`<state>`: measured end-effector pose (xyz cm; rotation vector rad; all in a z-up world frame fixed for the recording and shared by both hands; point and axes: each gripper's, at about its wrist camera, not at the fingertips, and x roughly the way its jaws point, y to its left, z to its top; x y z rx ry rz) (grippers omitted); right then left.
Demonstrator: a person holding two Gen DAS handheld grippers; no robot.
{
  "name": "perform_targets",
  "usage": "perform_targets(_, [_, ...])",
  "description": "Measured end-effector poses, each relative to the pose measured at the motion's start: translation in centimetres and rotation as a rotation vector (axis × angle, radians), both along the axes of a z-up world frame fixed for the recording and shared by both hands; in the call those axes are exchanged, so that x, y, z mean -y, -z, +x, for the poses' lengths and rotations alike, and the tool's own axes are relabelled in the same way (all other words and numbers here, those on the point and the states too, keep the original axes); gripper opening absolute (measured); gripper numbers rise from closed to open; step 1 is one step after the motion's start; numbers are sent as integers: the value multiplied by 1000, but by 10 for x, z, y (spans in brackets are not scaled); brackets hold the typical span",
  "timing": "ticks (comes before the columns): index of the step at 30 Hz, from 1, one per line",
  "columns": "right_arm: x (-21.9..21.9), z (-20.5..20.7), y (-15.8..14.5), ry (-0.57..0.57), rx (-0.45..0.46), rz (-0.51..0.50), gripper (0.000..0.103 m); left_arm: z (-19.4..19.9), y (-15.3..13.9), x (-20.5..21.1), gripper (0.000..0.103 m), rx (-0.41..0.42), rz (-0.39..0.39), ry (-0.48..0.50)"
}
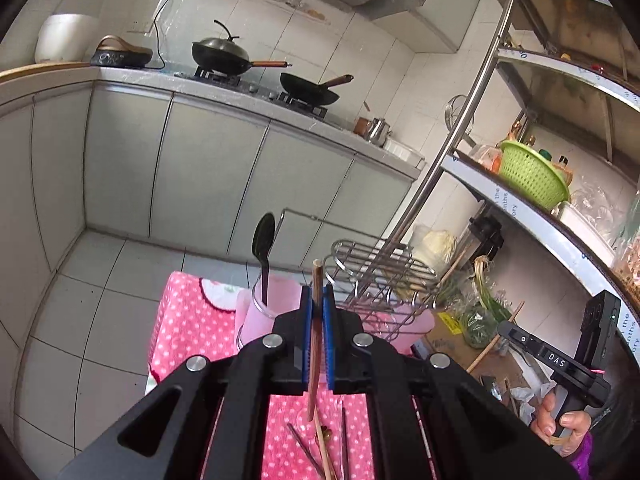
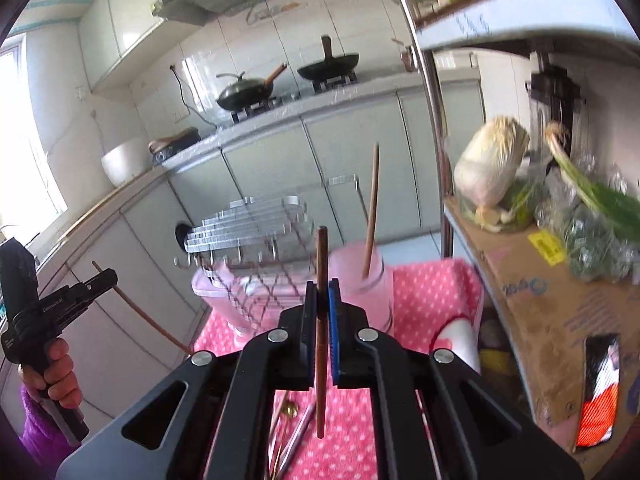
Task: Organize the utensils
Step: 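Carry the chopstick to the pink cup with the left tool while the right tool carries its chopstick there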
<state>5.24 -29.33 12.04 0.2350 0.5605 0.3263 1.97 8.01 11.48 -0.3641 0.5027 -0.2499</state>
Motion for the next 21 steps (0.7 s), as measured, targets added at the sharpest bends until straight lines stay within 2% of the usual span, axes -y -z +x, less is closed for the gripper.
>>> perform_targets(8, [14, 23, -71, 53, 159, 24, 6, 12, -68, -10, 4, 93, -4, -23])
perform_targets(12, [16, 37, -94, 93, 227, 2, 6, 21, -94, -13, 4, 139, 19, -55])
perform_targets(17, [14, 62, -92, 115, 231, -25, 6, 39, -100, -16, 4, 153, 48, -92])
perform_targets(21, [11, 82, -74, 113, 183, -25, 6, 59, -90, -21, 4, 118, 47, -112])
